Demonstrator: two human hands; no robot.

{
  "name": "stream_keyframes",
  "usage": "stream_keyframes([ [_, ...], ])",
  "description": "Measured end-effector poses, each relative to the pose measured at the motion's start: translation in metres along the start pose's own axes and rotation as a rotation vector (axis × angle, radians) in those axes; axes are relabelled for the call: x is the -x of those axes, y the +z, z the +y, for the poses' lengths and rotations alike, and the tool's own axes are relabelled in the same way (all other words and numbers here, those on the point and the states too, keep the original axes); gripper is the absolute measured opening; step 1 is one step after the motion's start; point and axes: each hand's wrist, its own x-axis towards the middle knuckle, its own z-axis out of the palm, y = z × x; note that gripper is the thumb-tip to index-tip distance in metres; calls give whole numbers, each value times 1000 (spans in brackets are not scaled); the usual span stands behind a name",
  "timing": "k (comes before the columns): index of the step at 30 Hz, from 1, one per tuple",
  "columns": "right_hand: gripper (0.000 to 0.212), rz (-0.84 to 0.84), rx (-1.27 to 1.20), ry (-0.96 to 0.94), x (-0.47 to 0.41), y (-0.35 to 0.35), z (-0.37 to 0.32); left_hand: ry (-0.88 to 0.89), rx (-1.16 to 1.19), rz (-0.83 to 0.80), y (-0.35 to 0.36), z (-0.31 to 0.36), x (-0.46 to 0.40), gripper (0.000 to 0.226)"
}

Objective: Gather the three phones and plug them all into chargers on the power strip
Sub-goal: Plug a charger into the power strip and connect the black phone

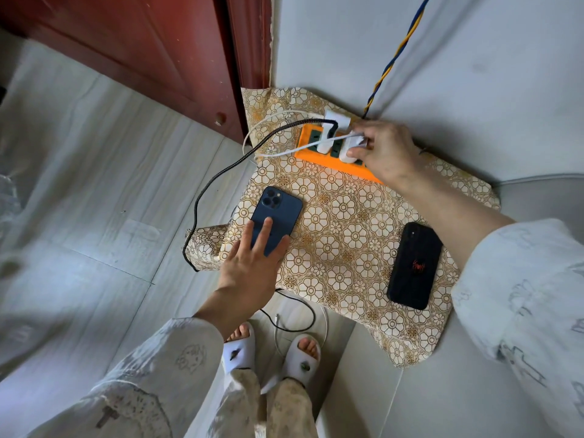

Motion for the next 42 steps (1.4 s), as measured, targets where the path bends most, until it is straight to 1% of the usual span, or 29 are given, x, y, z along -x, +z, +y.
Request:
stream_keyframes([
  [4,39,-26,10,25,-1,0,1,-1,-7,-24,-5,2,1,55],
  [6,38,-14,6,37,-1,1,2,-5,30,11,-15,4,-1,54],
  [7,38,-3,5,35,-1,2,1,-12,82,72,-24,4,-4,53],
  [10,40,8,-1,49,3,10,0,-23,289,358,-57,1,-29,63],
  [11,43,-1,-11,77,4,13,0,-14,338,419,-69,1,-41,68],
  [12,47,-3,-29,105,7,15,0,-9,369,442,-79,1,-53,71],
  [13,51,10,-55,126,13,16,0,-5,386,428,-86,2,-64,73],
  [14,54,45,-82,134,20,18,-2,10,372,381,-89,2,-72,74],
  [16,52,150,-142,123,39,21,-8,82,249,282,-86,3,-77,68],
  [17,48,192,-199,137,50,24,-11,116,198,267,-82,4,-75,62],
  [18,45,199,-266,175,62,27,-13,141,170,280,-79,6,-70,53],
  [19,42,158,-332,225,74,31,-15,155,165,312,-80,8,-64,43],
  [20,40,74,-389,268,86,35,-17,157,191,345,-84,12,-58,32],
  [22,41,-148,-467,290,107,44,-26,130,349,367,-103,20,-47,18],
  [23,42,-226,-496,274,114,47,-33,108,465,336,-116,23,-41,17],
  [24,44,-264,-538,261,118,48,-42,91,606,285,-131,27,-34,17],
  [27,43,-255,-726,295,119,37,-73,58,1119,66,-178,40,-13,18],
  [28,42,-256,-769,287,118,31,-83,57,1255,11,-193,45,-6,20],
  [29,40,-256,-784,257,119,25,-92,60,1342,-24,-207,49,-1,21],
  [31,33,-246,-808,201,122,14,-106,75,1403,-61,-228,57,8,23],
  [34,30,-244,-910,265,127,-3,-117,58,1389,-133,-241,63,18,28],
  [37,30,-361,-1081,284,133,-11,-124,37,1423,-216,-241,63,24,31],
  [39,26,-408,-1146,298,140,-11,-129,25,1456,-211,-241,60,24,32],
  [41,24,-386,-1189,337,150,-11,-128,2,1472,-181,-240,54,24,34],
  [42,22,-357,-1207,358,157,-13,-125,-10,1436,-160,-236,49,24,37],
])
